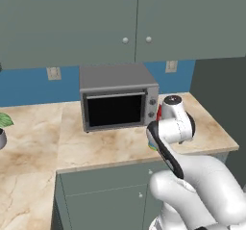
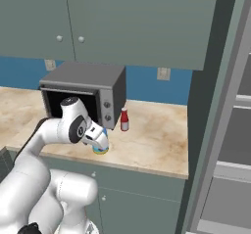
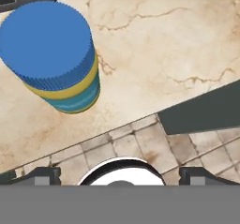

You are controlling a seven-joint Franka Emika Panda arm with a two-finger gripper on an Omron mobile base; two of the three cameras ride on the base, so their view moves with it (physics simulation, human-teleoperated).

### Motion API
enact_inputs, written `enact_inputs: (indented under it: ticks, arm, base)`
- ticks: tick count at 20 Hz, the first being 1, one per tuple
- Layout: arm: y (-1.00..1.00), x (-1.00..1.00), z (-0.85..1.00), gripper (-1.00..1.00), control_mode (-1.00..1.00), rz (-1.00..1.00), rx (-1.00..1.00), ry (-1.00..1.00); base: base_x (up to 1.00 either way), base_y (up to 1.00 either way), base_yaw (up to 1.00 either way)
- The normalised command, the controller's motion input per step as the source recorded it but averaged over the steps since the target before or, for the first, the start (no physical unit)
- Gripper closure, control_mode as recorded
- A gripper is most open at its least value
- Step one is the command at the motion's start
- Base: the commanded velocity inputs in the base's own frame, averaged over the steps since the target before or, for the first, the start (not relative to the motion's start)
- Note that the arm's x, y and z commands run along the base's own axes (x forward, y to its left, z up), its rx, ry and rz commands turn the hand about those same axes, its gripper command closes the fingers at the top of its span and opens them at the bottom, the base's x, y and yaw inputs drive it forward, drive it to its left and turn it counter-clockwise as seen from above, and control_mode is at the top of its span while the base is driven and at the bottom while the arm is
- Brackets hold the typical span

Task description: Place the ketchup and mayonnaise from the counter to the top shelf of the fridge. If the existing items in the fridge are on the top shelf, move them to other shelves.

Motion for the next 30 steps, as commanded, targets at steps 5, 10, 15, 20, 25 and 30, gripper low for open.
enact_inputs:
  ticks: [5,10,15,20,25,30]
  arm:
    - [0.26,0.01,-0.1,-1.0,-1.0,0.11,0.06,-0.19]
    - [0.21,0.0,-0.07,-1.0,-1.0,0.13,0.09,-0.15]
    - [0.0,0.12,0.0,-1.0,-1.0,0.1,0.01,-0.04]
    - [-0.06,0.1,-0.02,-1.0,-1.0,0.05,0.0,0.0]
    - [-0.03,0.18,-0.08,-1.0,-1.0,0.0,0.0,0.0]
    - [0.0,0.23,-0.07,-1.0,-1.0,0.0,0.0,0.0]
  base:
    - [0.0,0.0,0.0]
    - [0.0,0.0,0.0]
    - [0.0,0.0,0.0]
    - [0.0,0.0,0.0]
    - [0.0,0.0,0.0]
    - [0.0,0.0,0.0]
